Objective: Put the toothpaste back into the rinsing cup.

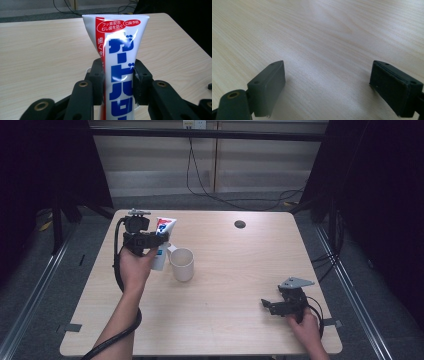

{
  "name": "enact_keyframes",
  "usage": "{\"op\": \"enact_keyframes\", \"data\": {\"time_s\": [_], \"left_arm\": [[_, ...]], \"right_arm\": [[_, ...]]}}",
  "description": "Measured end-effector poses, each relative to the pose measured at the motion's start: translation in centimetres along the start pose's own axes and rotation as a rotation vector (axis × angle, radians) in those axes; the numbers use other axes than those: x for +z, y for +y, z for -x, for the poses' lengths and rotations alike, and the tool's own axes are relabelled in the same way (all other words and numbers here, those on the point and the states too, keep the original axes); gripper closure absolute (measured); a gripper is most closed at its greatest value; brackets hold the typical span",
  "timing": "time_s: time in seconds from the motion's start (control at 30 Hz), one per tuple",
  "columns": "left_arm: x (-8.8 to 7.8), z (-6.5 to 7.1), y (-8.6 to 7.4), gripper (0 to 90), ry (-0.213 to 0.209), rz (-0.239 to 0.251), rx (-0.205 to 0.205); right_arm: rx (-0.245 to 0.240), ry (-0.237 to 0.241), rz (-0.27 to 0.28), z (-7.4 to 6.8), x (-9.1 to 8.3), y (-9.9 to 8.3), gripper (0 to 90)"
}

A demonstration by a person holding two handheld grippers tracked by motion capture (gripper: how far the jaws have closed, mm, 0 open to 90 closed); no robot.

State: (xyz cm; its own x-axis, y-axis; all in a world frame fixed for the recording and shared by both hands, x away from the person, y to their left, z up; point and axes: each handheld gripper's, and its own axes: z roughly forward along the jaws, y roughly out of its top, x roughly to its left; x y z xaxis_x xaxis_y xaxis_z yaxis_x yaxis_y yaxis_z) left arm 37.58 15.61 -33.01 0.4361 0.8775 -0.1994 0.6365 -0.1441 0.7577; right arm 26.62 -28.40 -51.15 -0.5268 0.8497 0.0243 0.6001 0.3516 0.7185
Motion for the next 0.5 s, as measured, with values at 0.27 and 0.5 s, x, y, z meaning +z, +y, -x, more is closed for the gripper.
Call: {"op": "enact_keyframes", "data": {"time_s": [0.27, 0.5], "left_arm": [[0.61, 0.46, -0.01, 67.2, 0.006, 0.019, 0.004], [0.78, 0.9, 0.13, 67.1, 0.014, 0.055, 0.011]], "right_arm": [[0.001, 0.0, 0.0, -0.01, 0.0, 0.0, 12.4], [0.003, 0.0, -0.002, -0.02, -0.02, 0.0, 12.4]]}}
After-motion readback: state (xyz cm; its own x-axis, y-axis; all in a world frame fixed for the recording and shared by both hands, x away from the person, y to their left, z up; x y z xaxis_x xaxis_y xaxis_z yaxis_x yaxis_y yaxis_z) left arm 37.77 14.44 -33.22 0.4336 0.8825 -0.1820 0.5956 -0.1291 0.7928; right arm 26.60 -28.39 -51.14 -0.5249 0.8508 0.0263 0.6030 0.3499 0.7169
